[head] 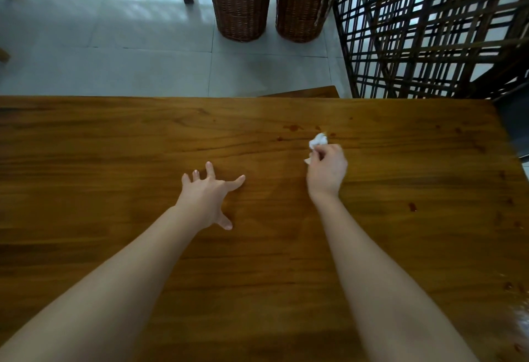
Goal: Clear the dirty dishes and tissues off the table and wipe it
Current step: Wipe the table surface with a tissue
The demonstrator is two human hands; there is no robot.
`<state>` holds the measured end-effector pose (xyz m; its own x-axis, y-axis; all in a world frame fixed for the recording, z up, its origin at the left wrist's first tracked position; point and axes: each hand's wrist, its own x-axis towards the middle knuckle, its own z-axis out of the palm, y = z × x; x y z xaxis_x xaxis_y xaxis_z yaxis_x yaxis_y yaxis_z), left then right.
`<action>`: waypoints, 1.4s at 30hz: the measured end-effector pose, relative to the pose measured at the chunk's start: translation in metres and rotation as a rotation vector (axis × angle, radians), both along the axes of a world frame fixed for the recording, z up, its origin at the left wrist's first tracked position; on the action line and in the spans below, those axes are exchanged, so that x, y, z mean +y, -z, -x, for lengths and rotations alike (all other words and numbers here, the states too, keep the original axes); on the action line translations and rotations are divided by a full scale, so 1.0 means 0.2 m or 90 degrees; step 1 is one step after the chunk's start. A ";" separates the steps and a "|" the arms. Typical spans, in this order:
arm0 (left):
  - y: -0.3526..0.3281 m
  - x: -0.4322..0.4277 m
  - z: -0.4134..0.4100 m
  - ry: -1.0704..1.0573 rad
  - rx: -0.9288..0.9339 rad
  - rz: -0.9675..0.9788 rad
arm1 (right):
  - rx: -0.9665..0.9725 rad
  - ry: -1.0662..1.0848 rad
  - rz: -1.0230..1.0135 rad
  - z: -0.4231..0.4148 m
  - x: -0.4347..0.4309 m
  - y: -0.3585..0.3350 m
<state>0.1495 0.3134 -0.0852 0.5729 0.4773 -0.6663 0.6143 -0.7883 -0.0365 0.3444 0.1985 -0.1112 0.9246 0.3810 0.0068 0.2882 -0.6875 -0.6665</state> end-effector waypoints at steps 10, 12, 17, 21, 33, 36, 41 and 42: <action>-0.01 -0.01 0.00 -0.025 -0.005 0.009 | -0.046 0.015 0.050 -0.29 -0.13 -0.01; 0.00 0.00 -0.01 -0.029 0.003 0.012 | -0.044 0.075 0.052 -0.37 -0.14 -0.01; 0.03 0.01 -0.02 -0.038 0.011 0.011 | -0.024 0.023 0.015 -0.24 0.09 0.01; 0.03 0.01 -0.01 -0.034 0.007 -0.001 | -0.027 -0.123 -0.018 -0.01 0.26 0.05; 0.02 0.01 0.00 -0.010 0.006 -0.013 | -0.065 0.033 0.045 -0.58 -0.04 0.00; 0.02 0.02 -0.01 -0.017 0.021 0.002 | -0.051 0.079 0.033 -0.63 -0.01 -0.01; 0.01 0.01 0.00 -0.015 0.014 -0.006 | -0.002 0.004 -0.006 -0.43 0.14 -0.01; 0.01 0.01 0.00 -0.012 0.012 -0.012 | 0.004 -0.046 -0.018 -0.35 0.17 0.00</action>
<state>0.1499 0.3147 -0.0875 0.5507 0.5001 -0.6683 0.6280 -0.7756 -0.0630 0.4140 0.2330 -0.1113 0.8949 0.4461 0.0121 0.3314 -0.6463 -0.6873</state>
